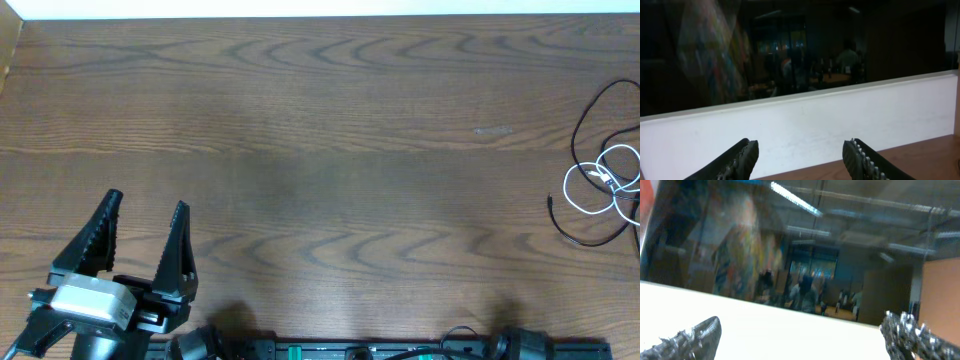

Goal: Untangle cables

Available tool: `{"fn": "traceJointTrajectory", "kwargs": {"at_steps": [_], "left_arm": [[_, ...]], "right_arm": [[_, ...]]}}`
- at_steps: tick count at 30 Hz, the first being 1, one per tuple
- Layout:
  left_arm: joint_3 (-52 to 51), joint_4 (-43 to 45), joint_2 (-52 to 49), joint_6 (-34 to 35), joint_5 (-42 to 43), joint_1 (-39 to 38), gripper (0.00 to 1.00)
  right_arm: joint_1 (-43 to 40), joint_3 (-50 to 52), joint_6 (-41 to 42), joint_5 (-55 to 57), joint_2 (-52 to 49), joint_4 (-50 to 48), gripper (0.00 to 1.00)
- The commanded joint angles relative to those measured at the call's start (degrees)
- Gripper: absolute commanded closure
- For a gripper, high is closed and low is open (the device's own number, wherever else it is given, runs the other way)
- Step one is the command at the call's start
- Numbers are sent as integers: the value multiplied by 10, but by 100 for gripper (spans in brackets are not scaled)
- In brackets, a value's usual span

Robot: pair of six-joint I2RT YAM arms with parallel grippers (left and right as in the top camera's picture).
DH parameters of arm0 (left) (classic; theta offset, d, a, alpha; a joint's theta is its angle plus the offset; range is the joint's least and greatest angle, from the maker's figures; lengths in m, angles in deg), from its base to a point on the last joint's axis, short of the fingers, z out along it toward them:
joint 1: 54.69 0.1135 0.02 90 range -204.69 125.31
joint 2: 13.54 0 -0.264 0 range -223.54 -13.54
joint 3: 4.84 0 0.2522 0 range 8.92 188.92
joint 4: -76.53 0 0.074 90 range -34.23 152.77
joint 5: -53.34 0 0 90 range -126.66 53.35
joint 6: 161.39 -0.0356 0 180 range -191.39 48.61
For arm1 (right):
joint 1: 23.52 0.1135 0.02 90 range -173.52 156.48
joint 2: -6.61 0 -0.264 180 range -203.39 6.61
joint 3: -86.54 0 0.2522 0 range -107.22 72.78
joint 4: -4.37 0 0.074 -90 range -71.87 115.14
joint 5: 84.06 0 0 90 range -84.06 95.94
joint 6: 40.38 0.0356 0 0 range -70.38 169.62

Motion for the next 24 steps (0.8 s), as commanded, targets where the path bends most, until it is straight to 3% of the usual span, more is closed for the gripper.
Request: {"fn": "traceJointTrajectory", "kwargs": {"at_steps": [1, 12, 18, 24], "left_arm": [[13, 1, 2, 3, -3, -3, 40], [13, -3, 2, 3, -3, -3, 39], [13, -5, 2, 3, 2, -3, 36], [13, -10, 2, 3, 2, -3, 36]], "right_arm": [[13, 66, 12, -34, -5, -26, 1], [17, 374, 34, -94, -5, -300, 1], [17, 542, 52, -31, -5, -387, 1], [17, 645, 42, -25, -29, -499, 1]]}}
